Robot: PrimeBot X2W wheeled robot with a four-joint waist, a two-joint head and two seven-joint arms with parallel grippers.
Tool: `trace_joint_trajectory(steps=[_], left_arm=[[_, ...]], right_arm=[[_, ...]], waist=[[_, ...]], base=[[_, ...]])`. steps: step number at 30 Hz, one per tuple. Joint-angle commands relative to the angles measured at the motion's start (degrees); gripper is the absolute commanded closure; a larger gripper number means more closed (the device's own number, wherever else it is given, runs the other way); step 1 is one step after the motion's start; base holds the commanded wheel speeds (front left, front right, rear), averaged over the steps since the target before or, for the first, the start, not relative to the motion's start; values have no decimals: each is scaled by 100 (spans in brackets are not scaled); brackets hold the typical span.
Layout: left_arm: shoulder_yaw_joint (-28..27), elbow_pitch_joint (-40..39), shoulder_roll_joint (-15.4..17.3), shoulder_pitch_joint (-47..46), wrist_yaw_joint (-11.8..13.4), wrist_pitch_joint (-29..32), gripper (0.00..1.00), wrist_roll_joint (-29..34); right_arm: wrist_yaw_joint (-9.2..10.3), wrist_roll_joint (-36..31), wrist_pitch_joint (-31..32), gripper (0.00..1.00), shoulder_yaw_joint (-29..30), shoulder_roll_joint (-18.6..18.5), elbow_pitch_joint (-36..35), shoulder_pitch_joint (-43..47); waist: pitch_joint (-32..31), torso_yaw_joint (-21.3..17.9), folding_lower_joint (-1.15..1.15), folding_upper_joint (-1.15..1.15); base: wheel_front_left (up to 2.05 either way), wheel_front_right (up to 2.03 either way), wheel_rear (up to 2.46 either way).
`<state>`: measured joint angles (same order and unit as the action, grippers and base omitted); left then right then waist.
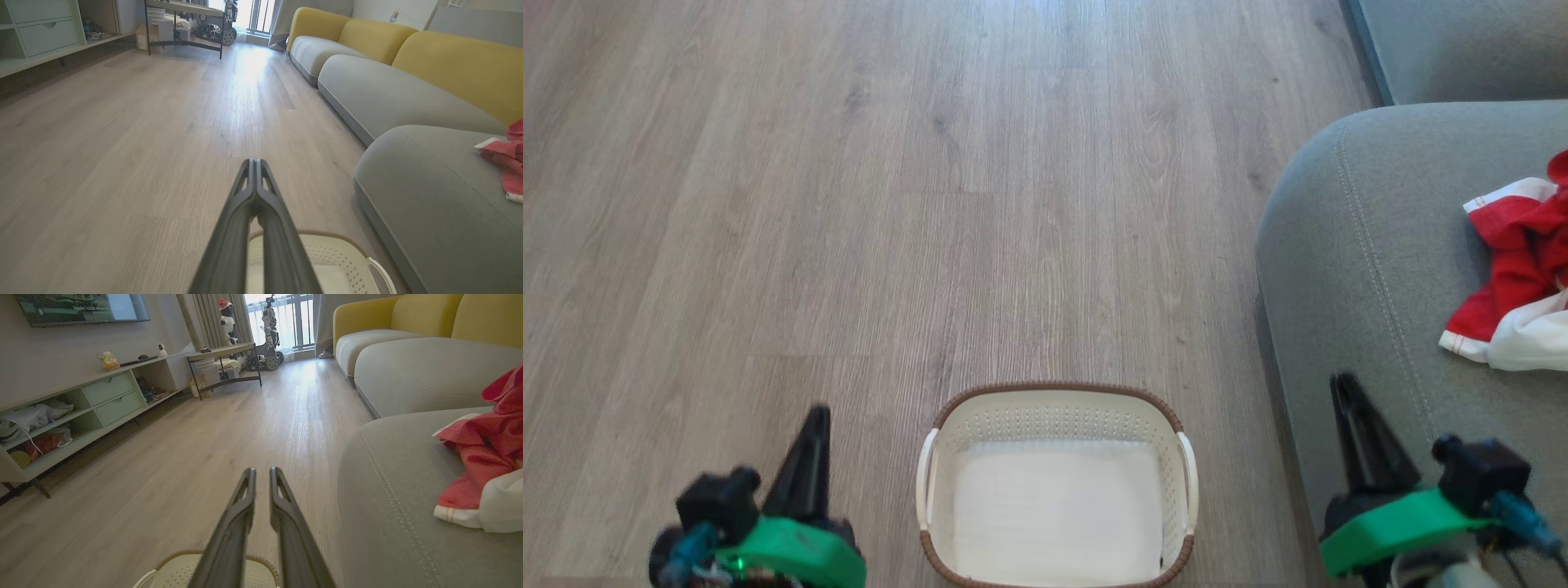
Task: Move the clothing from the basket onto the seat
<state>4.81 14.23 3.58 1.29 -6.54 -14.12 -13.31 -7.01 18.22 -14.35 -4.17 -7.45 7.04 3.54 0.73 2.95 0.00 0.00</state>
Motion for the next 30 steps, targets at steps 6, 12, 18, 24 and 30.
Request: trace_joint_trajectory(steps=[6,12,18,24,30], left_arm=[[-51,107,-15,12,-4,100,100,-346],[-95,99,-17,-17,-8,181,100,-662],[-148,90,-20,-52,-12,278,100,-1042],[-201,83,-22,-90,-17,375,100,-1419],[-255,77,-25,-128,-21,473,100,-1798]], right_arm=[[-2,348,76,100,11,9,124,-6],[-4,661,145,100,35,12,151,-49],[-6,1033,229,100,67,19,180,-98],[-9,1400,314,100,101,28,208,-145],[-11,1768,402,100,138,39,236,-192]], waist=[[-2,-13,0,0],[-5,-25,0,0],[-7,-40,0,0],[-10,-54,0,0],[-12,-68,0,0]], base=[[0,0,0],[0,0,0],[0,0,0],[0,0,0],[0,0,0]])
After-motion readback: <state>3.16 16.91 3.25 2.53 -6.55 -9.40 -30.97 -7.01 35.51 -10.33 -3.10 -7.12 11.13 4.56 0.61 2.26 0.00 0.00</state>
